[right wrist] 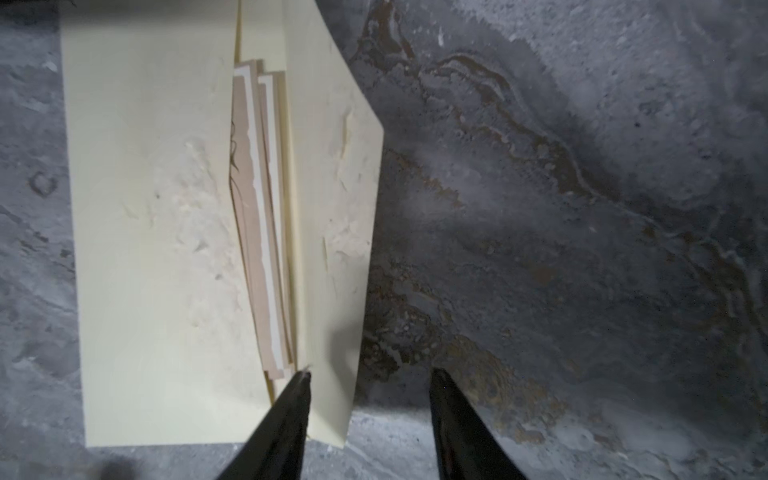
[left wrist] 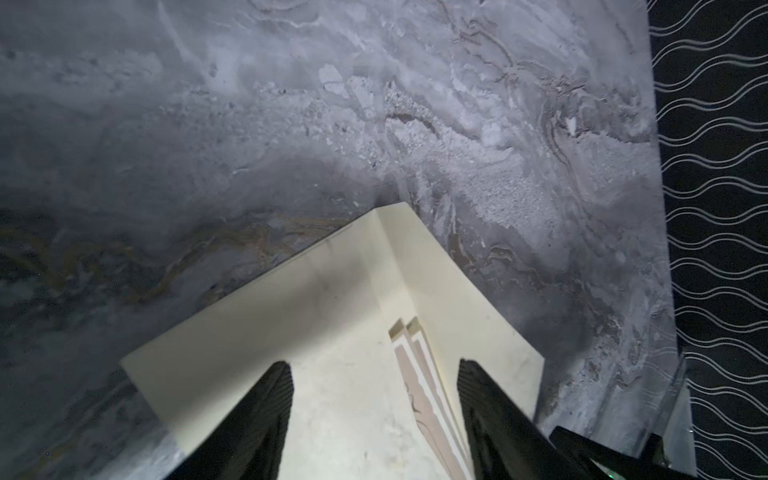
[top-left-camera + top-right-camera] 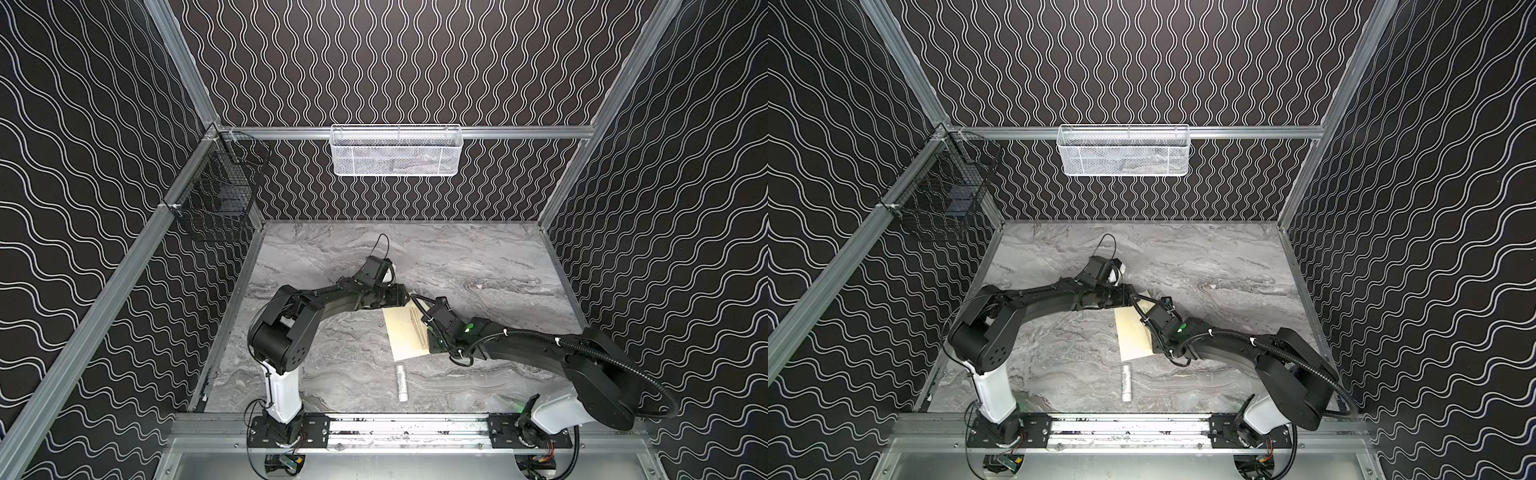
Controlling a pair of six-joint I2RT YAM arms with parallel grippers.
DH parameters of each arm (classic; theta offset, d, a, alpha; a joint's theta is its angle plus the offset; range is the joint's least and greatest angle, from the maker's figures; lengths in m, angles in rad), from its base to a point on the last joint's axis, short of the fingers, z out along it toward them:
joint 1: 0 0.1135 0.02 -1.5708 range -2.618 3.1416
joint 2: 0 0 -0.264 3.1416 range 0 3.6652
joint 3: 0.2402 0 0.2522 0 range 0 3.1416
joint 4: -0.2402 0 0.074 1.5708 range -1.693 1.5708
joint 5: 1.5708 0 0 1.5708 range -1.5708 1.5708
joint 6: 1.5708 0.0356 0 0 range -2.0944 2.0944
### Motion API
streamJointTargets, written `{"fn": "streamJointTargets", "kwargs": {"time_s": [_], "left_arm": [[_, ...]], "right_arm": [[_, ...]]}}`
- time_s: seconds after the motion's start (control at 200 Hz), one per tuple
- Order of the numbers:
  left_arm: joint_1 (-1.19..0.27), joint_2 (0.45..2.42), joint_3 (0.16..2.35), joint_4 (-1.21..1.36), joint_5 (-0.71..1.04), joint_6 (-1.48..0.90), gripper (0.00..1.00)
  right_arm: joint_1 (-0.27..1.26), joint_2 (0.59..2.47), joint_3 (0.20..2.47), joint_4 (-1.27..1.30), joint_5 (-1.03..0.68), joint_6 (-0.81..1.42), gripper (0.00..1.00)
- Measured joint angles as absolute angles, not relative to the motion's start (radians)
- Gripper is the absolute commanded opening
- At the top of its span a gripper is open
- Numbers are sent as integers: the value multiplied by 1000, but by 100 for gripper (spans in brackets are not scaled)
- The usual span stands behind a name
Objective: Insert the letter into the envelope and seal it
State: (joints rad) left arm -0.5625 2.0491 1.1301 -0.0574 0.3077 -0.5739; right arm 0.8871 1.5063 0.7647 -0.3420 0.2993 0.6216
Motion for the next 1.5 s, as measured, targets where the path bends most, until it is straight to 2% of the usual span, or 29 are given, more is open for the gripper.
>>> {"fn": "streamJointTargets", "kwargs": {"time_s": [0.285,0.571,1.056,1.501], "left_arm": [[-563,2080,1137,-81,300,-570,68],[-563,2016,1053,-68,300,-570,68],[-559,1926,900,28,317,-574,68],[-559,1894,825,127,374,-621,69]], "right_arm": [[894,1590,764,-286,318,635,51],[874,1612,793,-294,379,617,52],[693,1731,923,-278,406,489,52],[613,1830,1103,-277,393,382,52]]}}
